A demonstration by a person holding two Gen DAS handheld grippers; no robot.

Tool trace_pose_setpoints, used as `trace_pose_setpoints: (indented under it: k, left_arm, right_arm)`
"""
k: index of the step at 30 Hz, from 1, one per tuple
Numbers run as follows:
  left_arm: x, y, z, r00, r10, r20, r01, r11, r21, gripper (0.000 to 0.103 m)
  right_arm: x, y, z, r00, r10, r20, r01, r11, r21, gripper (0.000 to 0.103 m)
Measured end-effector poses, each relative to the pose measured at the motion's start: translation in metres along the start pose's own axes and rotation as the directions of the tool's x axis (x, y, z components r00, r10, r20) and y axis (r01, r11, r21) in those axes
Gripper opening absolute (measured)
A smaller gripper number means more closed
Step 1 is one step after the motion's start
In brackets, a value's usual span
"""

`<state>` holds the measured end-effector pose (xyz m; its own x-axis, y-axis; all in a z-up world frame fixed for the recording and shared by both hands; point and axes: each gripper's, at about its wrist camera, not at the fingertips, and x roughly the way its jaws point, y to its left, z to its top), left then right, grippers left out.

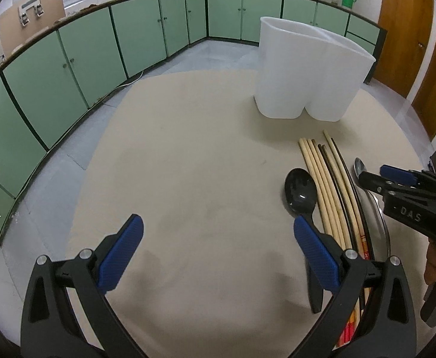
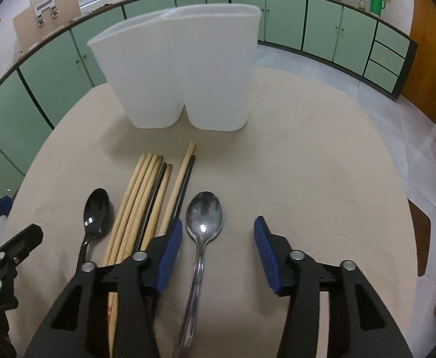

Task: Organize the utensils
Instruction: 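Lower the right tool and close it on the silver spoon, then close the left tool on the black spoon while the right tool lifts the silver spoon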

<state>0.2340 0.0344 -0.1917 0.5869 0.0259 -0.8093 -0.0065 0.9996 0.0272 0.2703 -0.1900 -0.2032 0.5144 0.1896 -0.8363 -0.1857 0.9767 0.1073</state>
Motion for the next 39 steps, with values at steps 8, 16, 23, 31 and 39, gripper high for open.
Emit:
trace_pose_setpoints:
  k: [8,16,23,31,39]
  left_arm:
    - [0.009,-0.015,0.006,0.999,-0.038,-0.01,0.038,0.999,0.021,0.098]
    - [0.028,-0.041,0.006,0.998,-0.031,-0.047,0.035,0.996,0.088,0.098]
    - [0.044,-0.04,0.002,0.997,-0.026,-0.075,0.032,0.996,0.087,0.098]
    - [0.044,-0.032,0.006,0.998,-0.007,-0.058,0.012,0.996,0.089,0.098]
    - [0.043,-0.034,0.016,0.998,-0.03,-0.05,0.034,0.996,0.082,0.098]
  right_arm:
    - [0.003,0.007,-0.003,1.0,0.005,0.01,-0.005,0.999,-0.041,0.024]
    - [-0.005,-0.006,-0.006,1.0,0.026,0.013,-0.026,1.0,-0.017,0.014]
    - [-0.007,-0.011,-0.011,0.999,0.045,0.013,-0.045,0.999,-0.019,0.014]
    - [-0.019,-0.011,-0.012,0.997,0.064,0.034,-0.064,0.998,-0.003,0.044]
    - [-0.005,-0.005,-0.002,0.999,0.052,0.008,-0.052,0.999,0.002,0.044]
